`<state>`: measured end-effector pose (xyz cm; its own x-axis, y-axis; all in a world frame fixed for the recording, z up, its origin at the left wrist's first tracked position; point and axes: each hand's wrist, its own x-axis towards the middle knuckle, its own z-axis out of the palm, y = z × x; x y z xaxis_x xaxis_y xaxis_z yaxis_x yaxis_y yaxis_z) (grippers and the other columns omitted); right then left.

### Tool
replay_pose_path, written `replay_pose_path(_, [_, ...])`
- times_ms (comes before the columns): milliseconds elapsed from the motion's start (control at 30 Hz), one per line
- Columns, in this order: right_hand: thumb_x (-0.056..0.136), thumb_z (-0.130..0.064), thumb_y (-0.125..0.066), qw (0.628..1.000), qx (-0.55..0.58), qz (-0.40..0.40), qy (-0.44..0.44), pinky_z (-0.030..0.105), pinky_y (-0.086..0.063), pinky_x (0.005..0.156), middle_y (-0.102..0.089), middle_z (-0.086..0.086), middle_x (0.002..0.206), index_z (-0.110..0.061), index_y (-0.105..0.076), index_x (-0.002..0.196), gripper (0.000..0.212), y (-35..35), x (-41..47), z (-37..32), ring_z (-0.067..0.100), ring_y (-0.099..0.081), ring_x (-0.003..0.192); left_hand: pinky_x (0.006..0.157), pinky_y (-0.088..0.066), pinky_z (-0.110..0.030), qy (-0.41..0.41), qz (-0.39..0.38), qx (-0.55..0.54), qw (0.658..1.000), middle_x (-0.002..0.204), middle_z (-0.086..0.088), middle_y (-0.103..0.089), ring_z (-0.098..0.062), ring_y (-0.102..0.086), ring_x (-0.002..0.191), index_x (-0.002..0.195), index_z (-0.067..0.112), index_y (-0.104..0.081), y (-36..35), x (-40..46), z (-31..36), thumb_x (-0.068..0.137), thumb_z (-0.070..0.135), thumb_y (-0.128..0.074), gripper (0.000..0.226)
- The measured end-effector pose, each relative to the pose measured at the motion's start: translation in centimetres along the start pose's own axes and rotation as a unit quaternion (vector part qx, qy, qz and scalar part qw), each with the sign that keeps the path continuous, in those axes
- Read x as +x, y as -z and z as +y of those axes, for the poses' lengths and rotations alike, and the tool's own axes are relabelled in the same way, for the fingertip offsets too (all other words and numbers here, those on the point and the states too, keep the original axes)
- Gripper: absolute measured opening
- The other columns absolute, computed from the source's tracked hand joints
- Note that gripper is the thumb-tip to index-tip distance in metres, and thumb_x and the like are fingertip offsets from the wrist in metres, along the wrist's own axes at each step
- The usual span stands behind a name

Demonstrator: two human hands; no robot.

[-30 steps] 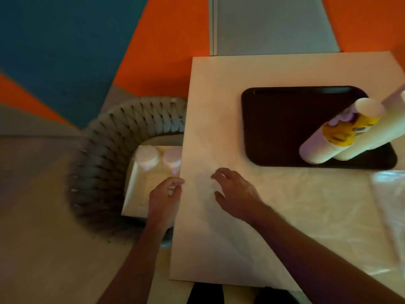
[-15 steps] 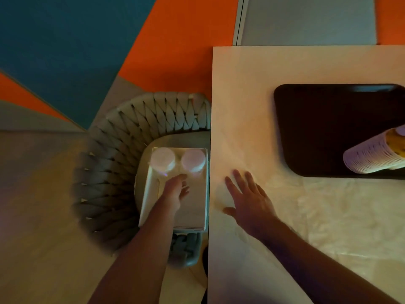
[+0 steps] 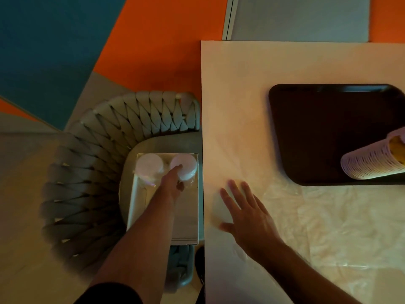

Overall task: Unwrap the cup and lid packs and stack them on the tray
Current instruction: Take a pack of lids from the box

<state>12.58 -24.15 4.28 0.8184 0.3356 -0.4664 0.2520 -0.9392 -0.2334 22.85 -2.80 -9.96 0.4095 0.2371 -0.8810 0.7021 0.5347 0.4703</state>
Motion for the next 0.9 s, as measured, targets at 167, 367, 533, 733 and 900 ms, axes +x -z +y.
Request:
replay_pose_path(167, [0.095, -0.053, -0.057, 0.999, 0.014, 0.03, 0.01, 0.04, 0.006, 0.115, 0.022, 0.003, 0.162, -0.029, 0.011, 0.152, 0.091, -0.8, 0.2, 0.2, 0.032, 0.021, 0.15, 0.064, -0.05, -0.029, 0.001, -0.017, -0.051, 0.999, 0.132, -0.015, -0.057, -0.024, -0.06, 0.094, 0.14, 0.008, -0.05, -0.3, 0.2, 0.1, 0.087, 0.02, -0.073, 0.059])
replay_pose_path(367, [0.097, -0.053, -0.053, 1.0, 0.009, 0.009, 0.0, 0.038, 0.009, 0.115, 0.029, 0.001, 0.16, -0.03, 0.017, 0.151, 0.091, -0.6, 0.0, 0.3, 0.029, 0.026, 0.149, 0.064, -0.05, -0.03, -0.018, -0.013, -0.087, 0.996, 0.109, -0.012, -0.059, -0.027, -0.06, 0.092, 0.13, 0.009, -0.053, -0.5, -1.9, 0.7, 0.087, 0.016, -0.073, 0.049])
replay_pose_path(533, [0.099, -0.056, -0.048, 1.0, 0.015, -0.012, -0.008, 0.036, 0.011, 0.118, 0.032, -0.001, 0.16, -0.03, 0.017, 0.155, 0.09, 0.0, -0.1, 0.3, 0.028, 0.028, 0.15, 0.07, -0.05, -0.034, -0.114, -0.052, -0.081, 0.989, 0.107, -0.011, -0.06, -0.027, -0.06, 0.094, 0.115, 0.021, -0.057, -0.2, -7.4, 1.2, 0.092, 0.017, -0.065, 0.025])
replay_pose_path(733, [0.092, -0.066, -0.056, 0.976, 0.208, -0.06, -0.03, 0.041, -0.021, 0.122, -0.011, -0.015, 0.165, -0.033, -0.029, 0.157, 0.077, 3.3, -0.1, -0.5, 0.017, -0.009, 0.154, 0.1, -0.051, -0.044, -0.199, -0.129, -0.13, 0.963, 0.13, -0.011, -0.057, -0.031, -0.056, 0.122, 0.129, 0.025, -0.049, 0.9, -17.2, 0.2, 0.085, 0.007, -0.065, 0.05])
replay_pose_path(900, [0.079, -0.071, -0.066, 0.779, 0.624, -0.028, -0.061, 0.034, -0.053, 0.089, -0.074, -0.008, 0.11, -0.025, -0.071, 0.118, 0.06, 7.3, -2.4, -2.5, 0.014, -0.069, 0.105, 0.077, -0.058, -0.031, -0.278, -0.197, -0.121, 0.933, 0.112, -0.004, -0.072, -0.023, -0.069, 0.107, 0.126, 0.026, -0.058, 0.5, -24.2, -1.5, 0.066, 0.007, -0.067, 0.063])
